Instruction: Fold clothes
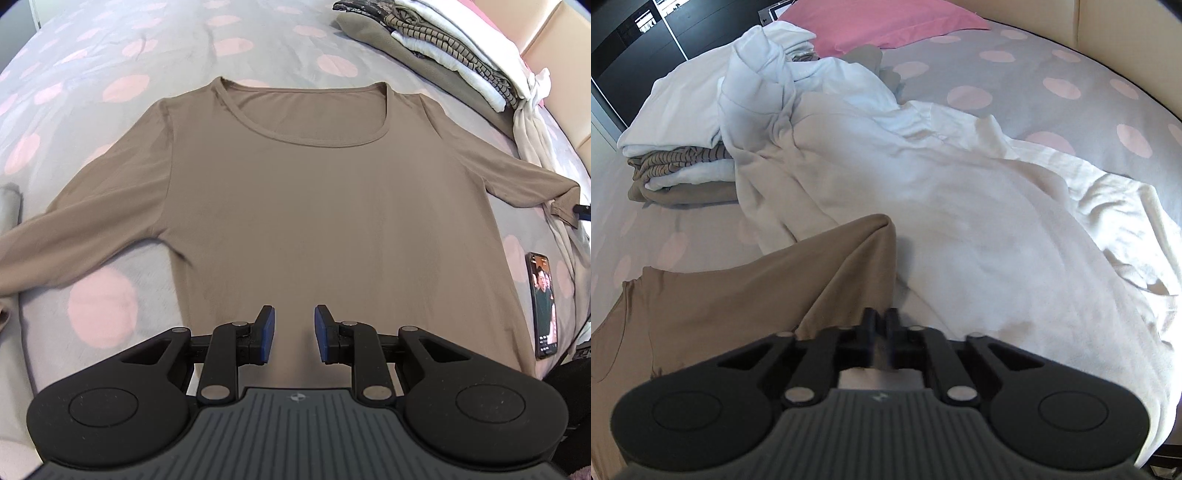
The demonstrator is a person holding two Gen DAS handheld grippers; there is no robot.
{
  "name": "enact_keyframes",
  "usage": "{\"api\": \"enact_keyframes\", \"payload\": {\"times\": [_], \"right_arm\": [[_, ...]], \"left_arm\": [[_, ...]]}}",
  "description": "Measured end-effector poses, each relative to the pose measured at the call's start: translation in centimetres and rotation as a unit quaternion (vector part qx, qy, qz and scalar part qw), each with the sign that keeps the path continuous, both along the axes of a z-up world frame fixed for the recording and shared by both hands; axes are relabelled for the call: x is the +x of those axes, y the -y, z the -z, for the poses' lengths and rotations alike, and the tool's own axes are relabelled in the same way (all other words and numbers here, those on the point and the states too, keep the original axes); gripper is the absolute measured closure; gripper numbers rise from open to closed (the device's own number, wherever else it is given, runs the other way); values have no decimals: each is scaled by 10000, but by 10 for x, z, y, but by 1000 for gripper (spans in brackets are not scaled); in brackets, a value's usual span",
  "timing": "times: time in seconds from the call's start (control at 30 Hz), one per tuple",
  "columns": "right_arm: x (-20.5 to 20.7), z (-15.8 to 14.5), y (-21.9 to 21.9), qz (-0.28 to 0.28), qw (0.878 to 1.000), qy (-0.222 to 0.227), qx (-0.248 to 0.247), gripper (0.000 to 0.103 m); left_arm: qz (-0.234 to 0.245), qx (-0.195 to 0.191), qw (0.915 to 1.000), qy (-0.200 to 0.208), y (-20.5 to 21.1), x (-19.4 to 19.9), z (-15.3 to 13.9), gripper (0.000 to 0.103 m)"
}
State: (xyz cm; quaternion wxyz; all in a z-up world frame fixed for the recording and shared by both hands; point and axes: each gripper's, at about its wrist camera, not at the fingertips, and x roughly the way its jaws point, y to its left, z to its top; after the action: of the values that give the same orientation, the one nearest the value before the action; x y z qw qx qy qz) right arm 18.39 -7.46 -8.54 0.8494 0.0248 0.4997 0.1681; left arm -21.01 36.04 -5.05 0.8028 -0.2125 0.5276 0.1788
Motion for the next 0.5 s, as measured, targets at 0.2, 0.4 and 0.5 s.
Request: {"api": "enact_keyframes", "payload": {"times": [0.2, 0.4, 0.5], "right_arm": [[-25, -55, -16, -459, 9957, 704, 403, 102], [-55, -115, -84, -1763, 9772, 1005, 618, 102], [-77, -137, -131, -2480, 9610, 1030, 658, 102]], "left_arm": [[47, 49, 10000, 5, -2, 9, 2, 83], [37, 87, 9998, 154, -4, 16, -8, 83], [84, 126, 9995, 280, -2, 17, -14, 83]]}}
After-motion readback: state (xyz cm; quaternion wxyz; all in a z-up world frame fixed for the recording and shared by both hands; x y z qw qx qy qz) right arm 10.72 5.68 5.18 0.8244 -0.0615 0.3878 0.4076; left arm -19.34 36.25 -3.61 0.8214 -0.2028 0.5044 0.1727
